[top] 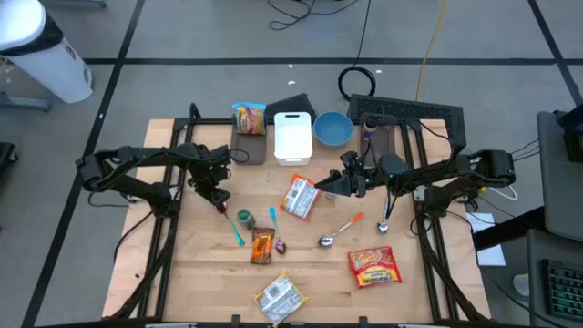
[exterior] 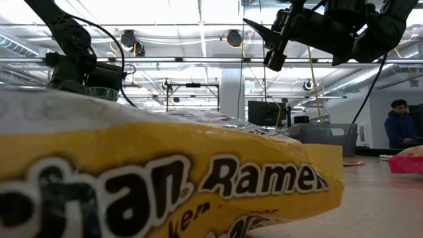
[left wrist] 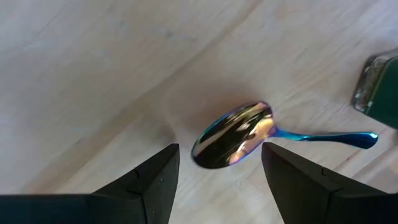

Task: Pick & Place Food Item
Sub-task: Put the left blue spoon into the white bin

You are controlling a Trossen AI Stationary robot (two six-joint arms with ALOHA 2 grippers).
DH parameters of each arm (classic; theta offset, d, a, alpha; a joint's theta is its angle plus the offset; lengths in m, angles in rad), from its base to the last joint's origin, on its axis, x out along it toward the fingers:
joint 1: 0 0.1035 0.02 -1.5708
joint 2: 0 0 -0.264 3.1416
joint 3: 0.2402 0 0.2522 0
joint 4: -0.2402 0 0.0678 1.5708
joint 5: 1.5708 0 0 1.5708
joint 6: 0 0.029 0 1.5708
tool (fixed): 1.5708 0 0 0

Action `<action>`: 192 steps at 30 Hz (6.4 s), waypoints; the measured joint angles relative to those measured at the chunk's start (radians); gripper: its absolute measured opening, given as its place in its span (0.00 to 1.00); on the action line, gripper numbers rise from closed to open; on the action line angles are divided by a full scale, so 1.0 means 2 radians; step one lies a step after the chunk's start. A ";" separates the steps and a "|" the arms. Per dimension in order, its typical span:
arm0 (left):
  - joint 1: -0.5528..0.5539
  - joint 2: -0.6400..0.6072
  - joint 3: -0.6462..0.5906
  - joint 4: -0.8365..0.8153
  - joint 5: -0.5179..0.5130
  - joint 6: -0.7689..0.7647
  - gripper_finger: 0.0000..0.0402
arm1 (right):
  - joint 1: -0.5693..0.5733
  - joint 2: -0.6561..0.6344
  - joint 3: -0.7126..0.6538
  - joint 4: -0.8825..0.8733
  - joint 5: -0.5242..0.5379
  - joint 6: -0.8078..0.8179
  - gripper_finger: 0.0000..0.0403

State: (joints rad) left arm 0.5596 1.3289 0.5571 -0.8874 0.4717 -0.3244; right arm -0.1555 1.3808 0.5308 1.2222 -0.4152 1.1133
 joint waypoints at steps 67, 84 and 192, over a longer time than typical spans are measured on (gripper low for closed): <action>-0.003 -0.113 0.232 -0.234 -0.150 0.020 0.02 | 0.000 0.000 0.000 0.000 0.000 0.000 0.53; -0.007 -0.134 0.437 -0.192 -0.174 0.006 0.01 | 0.000 0.000 0.013 0.007 0.025 -0.015 0.53; -0.117 -0.004 0.455 0.183 -0.161 -0.012 0.42 | 0.023 0.070 0.146 -0.197 0.050 -0.163 0.00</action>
State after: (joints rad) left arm 0.3259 1.3212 1.4673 -0.5219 0.1488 -0.3489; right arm -0.1093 1.5200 0.8227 0.8280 -0.3147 0.7879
